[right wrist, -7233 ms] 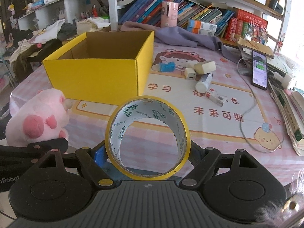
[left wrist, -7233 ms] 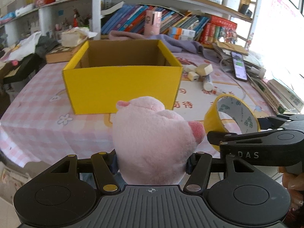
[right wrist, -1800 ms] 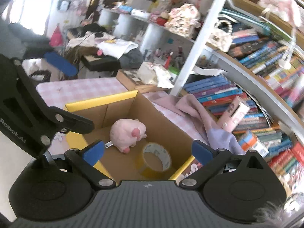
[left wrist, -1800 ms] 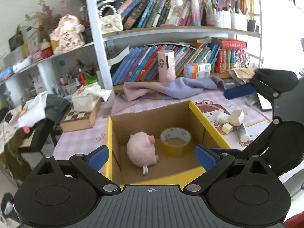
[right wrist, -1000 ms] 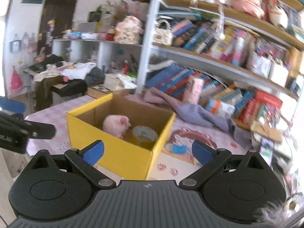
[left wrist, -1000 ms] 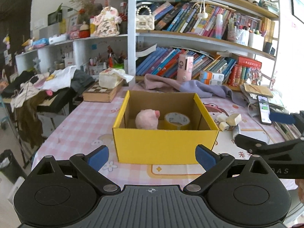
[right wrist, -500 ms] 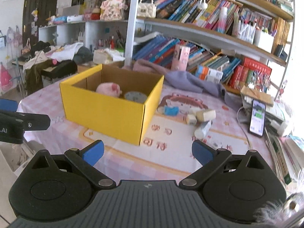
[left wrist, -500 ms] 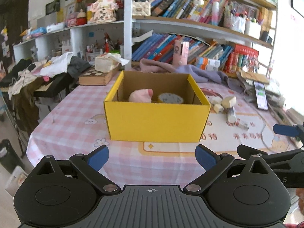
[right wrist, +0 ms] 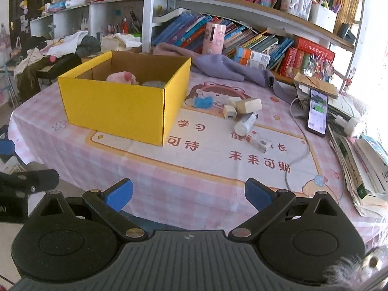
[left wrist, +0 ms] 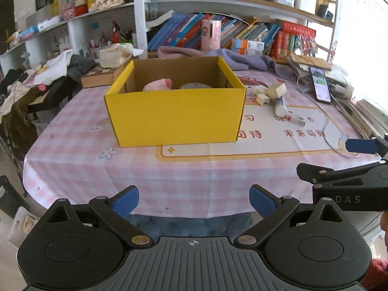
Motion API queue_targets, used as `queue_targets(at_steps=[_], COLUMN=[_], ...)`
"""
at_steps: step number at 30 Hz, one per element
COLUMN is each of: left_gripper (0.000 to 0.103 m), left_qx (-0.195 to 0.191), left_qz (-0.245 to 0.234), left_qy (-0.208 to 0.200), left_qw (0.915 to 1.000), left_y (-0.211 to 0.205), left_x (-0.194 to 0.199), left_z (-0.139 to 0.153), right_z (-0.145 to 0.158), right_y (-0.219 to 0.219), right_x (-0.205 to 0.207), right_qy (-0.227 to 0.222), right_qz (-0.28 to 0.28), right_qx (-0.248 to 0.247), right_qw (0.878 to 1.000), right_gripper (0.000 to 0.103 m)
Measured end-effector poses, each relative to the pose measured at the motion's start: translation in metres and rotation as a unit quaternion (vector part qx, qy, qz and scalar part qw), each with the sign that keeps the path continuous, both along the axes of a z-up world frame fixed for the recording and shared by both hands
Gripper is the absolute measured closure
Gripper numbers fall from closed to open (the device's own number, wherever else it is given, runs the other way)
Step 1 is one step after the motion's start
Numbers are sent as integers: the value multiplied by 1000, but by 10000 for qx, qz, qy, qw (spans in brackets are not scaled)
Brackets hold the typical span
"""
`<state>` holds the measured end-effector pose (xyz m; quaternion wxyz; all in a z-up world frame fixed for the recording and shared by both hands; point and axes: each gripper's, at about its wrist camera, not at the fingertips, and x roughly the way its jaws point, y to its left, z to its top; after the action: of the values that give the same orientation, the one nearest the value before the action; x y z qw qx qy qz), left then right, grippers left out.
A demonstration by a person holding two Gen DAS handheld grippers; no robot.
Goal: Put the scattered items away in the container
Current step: 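Raise both tools out of the box and pull back from it, then move both tools toward the spray bottle and medicine box beside the box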
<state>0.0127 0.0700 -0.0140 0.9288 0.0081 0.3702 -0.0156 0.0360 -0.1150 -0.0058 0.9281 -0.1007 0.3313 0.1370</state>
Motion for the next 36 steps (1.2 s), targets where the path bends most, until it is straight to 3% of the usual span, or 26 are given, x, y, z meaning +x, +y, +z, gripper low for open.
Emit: queue_targets(at_steps=[11, 26, 31, 36], left_gripper=[4, 5, 6, 6], left_qx=[-282, -344, -319, -277], left_qz=[-3, -793, -1046, -1278], left_qy=[423, 779, 809, 734], left_qw=[9987, 9932, 9907, 9887], left_y=[-7, -55, -72, -91], left_x=[17, 63, 79, 95], left_z=[-11, -25, -27, -27], right_z=[-7, -21, -22, -26], right_y=[-10, -48, -64, -83], right_x=[9, 40, 55, 74], right_qy=[285, 684, 728, 838], right_qz=[43, -372, -531, -698], right_qx=[-160, -391, -303, -122], right_qw=[9995, 9962, 9955, 9940], right_gripper=[3, 4, 7, 24])
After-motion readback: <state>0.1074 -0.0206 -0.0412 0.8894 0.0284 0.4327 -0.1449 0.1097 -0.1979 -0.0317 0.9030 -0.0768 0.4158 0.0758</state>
